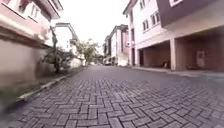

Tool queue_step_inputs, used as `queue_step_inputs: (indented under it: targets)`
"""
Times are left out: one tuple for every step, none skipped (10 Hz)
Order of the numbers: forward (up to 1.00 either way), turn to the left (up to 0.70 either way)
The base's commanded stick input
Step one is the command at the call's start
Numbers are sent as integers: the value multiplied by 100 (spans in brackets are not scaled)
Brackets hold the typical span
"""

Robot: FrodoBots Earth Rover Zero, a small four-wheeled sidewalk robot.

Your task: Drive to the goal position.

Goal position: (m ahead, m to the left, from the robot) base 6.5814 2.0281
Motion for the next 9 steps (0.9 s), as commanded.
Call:
queue_step_inputs:
  targets:
    - [70, 0]
    - [70, 0]
    - [70, 0]
    - [70, 0]
    - [70, 0]
    - [70, 0]
    - [70, 0]
    - [70, 0]
    - [70, 0]
